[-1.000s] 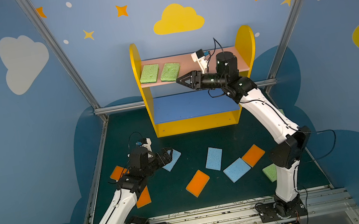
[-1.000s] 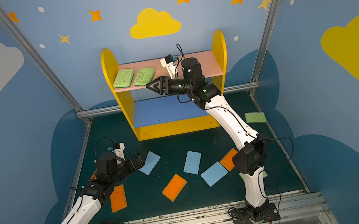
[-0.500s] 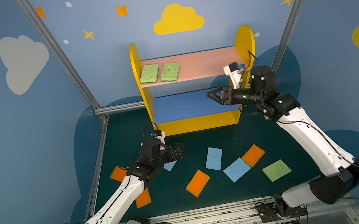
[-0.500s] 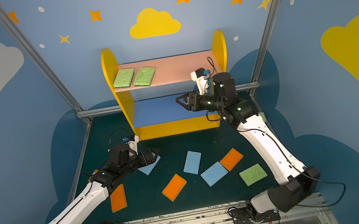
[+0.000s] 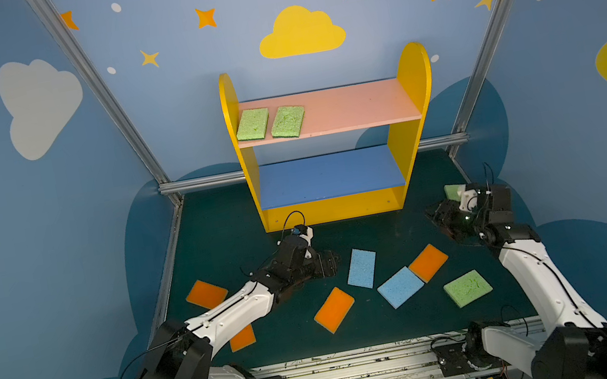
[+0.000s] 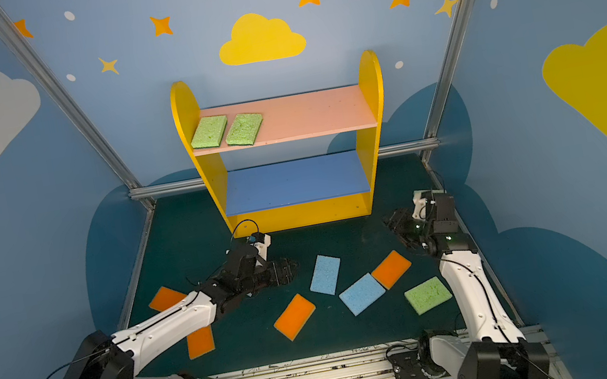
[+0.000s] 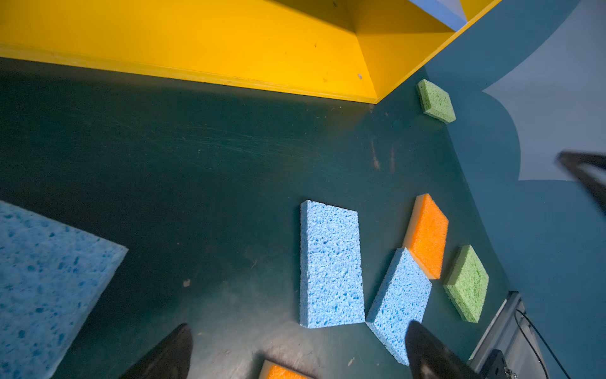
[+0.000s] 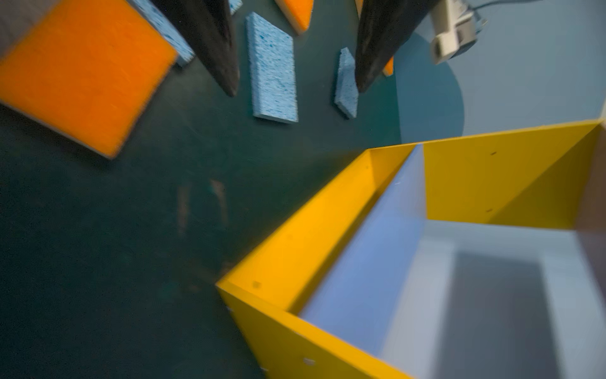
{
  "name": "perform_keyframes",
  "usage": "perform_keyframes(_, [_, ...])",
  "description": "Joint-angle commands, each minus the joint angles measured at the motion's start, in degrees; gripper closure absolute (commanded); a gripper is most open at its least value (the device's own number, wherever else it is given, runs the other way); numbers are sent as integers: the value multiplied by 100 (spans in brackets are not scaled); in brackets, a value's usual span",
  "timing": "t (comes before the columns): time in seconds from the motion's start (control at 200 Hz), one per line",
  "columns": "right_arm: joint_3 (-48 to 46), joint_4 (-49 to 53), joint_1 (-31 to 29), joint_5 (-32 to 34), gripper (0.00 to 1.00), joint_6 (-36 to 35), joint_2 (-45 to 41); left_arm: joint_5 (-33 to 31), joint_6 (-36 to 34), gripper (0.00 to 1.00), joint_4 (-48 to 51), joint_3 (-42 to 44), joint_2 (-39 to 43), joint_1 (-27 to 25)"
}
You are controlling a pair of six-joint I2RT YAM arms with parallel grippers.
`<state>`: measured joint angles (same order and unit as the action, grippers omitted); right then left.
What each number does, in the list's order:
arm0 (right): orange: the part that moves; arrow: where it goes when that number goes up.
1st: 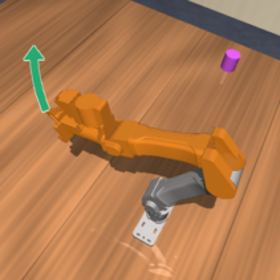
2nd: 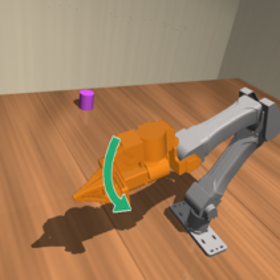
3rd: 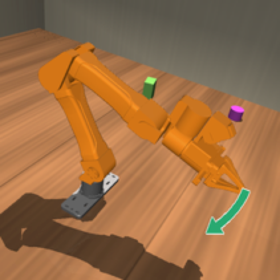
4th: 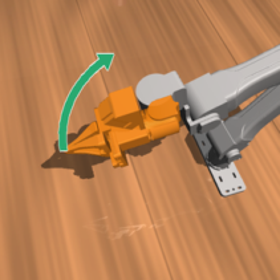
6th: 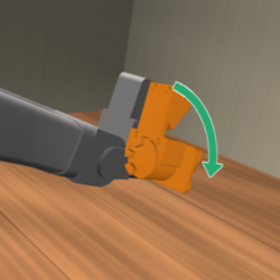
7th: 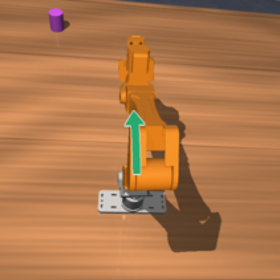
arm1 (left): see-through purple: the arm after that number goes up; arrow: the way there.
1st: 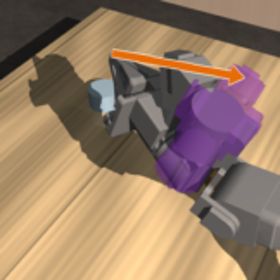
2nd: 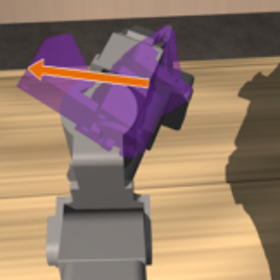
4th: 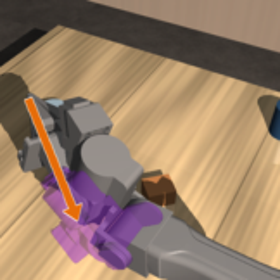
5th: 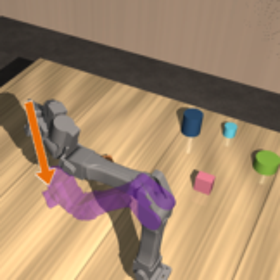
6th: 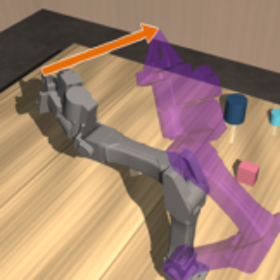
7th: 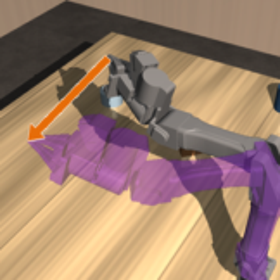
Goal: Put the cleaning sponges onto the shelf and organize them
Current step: 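Lower the right gripper toward a table green sponge while the left arm lowers, then close the right gripper on the green sponge beside the orange sponge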
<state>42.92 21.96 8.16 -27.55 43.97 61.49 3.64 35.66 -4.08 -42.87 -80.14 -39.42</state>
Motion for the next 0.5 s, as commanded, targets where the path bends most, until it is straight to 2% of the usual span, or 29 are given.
perform_keyframes(0.0, [-306, 457, 186, 378, 39, 84, -248, 69, 63, 0, -374, 158, -51, -75])
perform_keyframes(0.24, [-1172, 953, 285, 1857, 26, 350, -867, 266, 116, 0, -694, 297, -328, -88])
perform_keyframes(0.345, [-1373, 1121, 480, 2043, 25, 459, -903, 336, 103, 0, -760, 284, -447, -83])
perform_keyframes(0.491, [-1622, 1081, 807, 1870, 25, 455, -717, 501, 153, 0, -890, 271, -601, -83])
